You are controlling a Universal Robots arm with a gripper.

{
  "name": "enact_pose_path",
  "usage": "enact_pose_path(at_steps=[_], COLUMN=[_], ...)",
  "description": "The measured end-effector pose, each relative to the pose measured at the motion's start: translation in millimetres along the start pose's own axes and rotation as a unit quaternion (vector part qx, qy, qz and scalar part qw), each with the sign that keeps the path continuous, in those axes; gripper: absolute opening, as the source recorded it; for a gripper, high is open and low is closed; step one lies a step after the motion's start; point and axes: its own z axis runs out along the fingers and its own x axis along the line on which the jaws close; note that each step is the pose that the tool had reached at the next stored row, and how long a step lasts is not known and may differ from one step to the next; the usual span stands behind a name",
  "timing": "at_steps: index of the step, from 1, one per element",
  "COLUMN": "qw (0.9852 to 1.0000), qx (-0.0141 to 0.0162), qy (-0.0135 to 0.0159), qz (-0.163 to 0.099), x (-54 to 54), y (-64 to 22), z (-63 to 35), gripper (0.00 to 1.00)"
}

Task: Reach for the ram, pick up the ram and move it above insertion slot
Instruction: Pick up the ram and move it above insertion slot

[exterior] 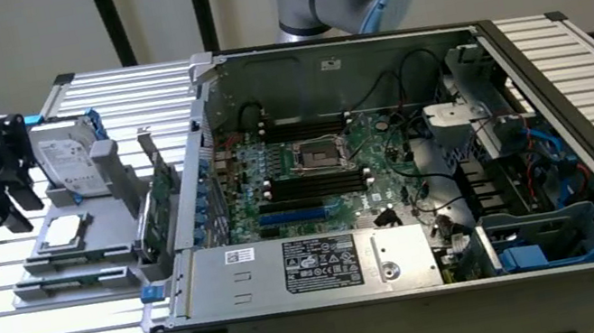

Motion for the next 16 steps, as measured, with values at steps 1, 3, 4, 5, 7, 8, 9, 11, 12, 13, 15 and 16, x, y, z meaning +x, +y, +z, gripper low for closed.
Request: enact_pose_path(at_steps=[1,3,4,5,7,8,9,11,12,13,15,16], qw=[1.0,1.0,1.0,1.0,1.0,1.0,1.0,1.0,1.0,1.0,1.0,1.0], qx=[0.0,-0.0001,-0.0001,-0.0001,0.0,-0.0001,0.0,0.0,0.0,0.0,0.0,-0.0001], qy=[0.0,0.0001,0.0001,0.0001,0.0001,0.0001,0.0001,0.0001,0.0,0.0,0.0,0.0001], qz=[0.0,0.0,0.0,0.0,0.0,0.0,0.0,0.0,0.0,0.0,0.0,0.0], x=[0.0,0.0,0.0,0.0,0.0,0.0,0.1,0.1,0.2,0.2,0.4,0.5], y=[0.0,-0.1,-0.2,-0.2,-0.2,-0.2,-0.3,-0.3,-0.3,-0.3,-0.5,-0.5], z=[1.8,5.5,7.3,9.1,12.7,14.5,16.4,20.0,21.8,23.7,27.3,29.1], gripper=[0.36,0.36,0.36,0.36,0.36,0.36,0.36,0.36,0.36,0.36,0.36,0.36])
